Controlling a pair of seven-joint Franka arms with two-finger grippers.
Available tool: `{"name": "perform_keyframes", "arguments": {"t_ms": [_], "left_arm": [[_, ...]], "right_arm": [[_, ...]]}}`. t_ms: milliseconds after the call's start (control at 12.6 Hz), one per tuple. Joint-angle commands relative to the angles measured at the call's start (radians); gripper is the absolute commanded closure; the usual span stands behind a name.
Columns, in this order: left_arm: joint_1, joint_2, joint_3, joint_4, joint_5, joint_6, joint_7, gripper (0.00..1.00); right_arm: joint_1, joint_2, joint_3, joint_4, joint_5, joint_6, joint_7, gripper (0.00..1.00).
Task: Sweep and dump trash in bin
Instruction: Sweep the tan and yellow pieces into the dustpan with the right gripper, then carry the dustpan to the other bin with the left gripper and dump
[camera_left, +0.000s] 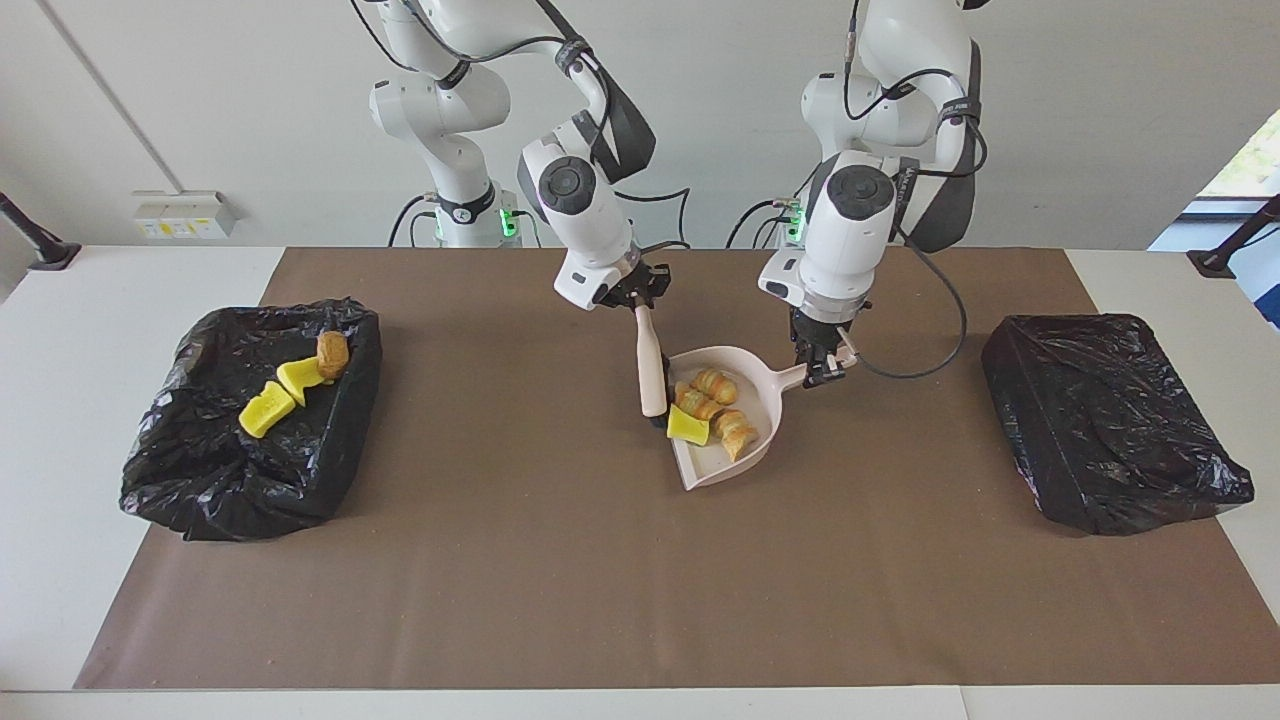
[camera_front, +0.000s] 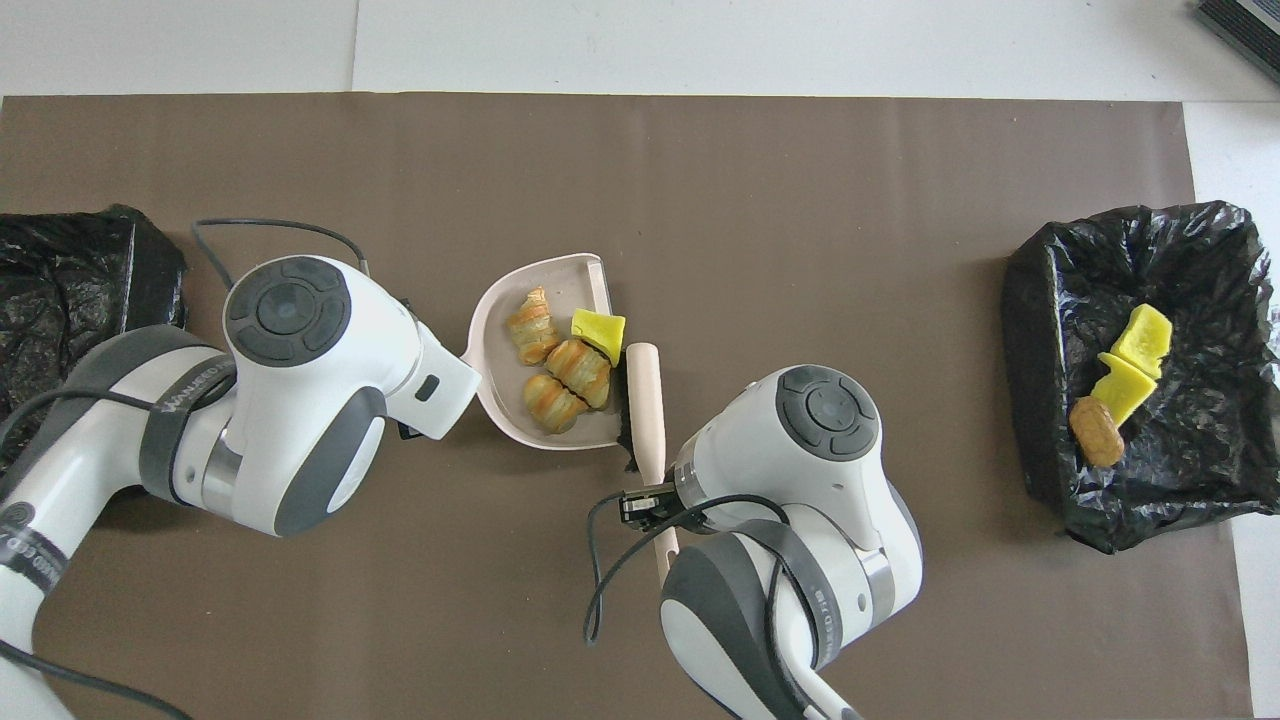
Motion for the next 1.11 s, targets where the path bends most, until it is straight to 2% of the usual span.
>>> {"name": "perform_keyframes", "arguments": {"t_ms": [0,238,477,556,715,874,1033], "left_arm": [[0.075,-0.045,-0.008,-0.010,0.014,-0.013,0.090,1.00],[0.150,-0.063,-0.008,-0.009,0.014,-0.019,0.162,1.00],[0.245,-0.080,-0.006,0.027,0.005,-0.029,0.272,1.00],[0.285,-0.081,-0.006,0.045,0.003,-0.045,0.314,1.00],[0.373,-0.089,-0.003,0.077,-0.016,-0.100,0.438,1.00],[0.493,-0.097,-0.003,0.094,-0.090,-0.121,0.583,1.00],[0.603,-0.095,-0.001,0.123,-0.130,-0.141,0.691,1.00]], "right_arm": [[-0.044,-0.066,-0.005,0.045,0.017,-0.122,0.015,1.00],[-0.032,-0.143,-0.001,0.000,-0.009,-0.190,0.141,1.00],[0.028,-0.305,0.002,-0.202,-0.024,-0.193,0.176,1.00],[0.058,-0.329,0.002,-0.264,-0.026,-0.177,0.182,1.00],[0.074,-0.364,0.004,-0.329,-0.028,-0.152,0.209,1.00],[0.088,-0.378,0.005,-0.361,-0.028,-0.146,0.220,1.00],[0.156,-0.346,0.007,-0.390,-0.028,-0.034,0.284,1.00]]}}
